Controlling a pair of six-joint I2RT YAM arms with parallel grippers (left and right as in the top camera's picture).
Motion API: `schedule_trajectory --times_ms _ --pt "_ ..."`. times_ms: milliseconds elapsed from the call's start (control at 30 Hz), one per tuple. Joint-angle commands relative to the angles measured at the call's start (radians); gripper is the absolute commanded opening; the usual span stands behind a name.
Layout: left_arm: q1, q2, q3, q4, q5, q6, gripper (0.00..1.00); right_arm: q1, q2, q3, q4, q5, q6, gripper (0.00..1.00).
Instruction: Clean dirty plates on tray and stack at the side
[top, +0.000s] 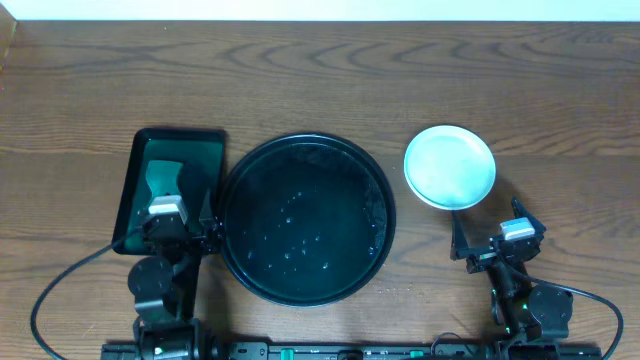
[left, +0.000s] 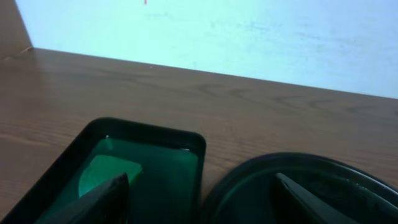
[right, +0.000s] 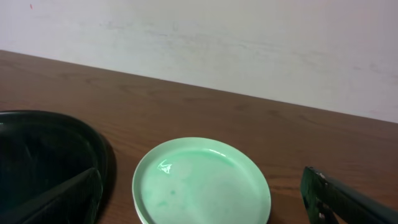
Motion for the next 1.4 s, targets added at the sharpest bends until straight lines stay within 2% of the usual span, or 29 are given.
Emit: schedule_trajectory --times_ms 0,200,333,1367 --pt "-0.003 -0.122 -0.056 0.011 -0.040 0.069 0.72 -0.001 -0.005 -0.001 -0.002 -0.008 0.001 0.99" --pt "-0.003 -0.222 -0.154 0.008 -0.084 0.075 0.72 -0.001 -0.005 -0.001 -0.002 -0.008 0.001 0.99" --pt "-0.012 -0.312 -0.155 -0.103 -0.085 0.082 0.72 -0.001 -0.005 -0.001 -0.003 -0.008 0.001 0.99" --pt "-0.014 -0.306 -0.155 -0.121 -0.091 0.081 0.72 -0.001 -0.005 -0.001 -0.002 -0.008 0.001 0.99"
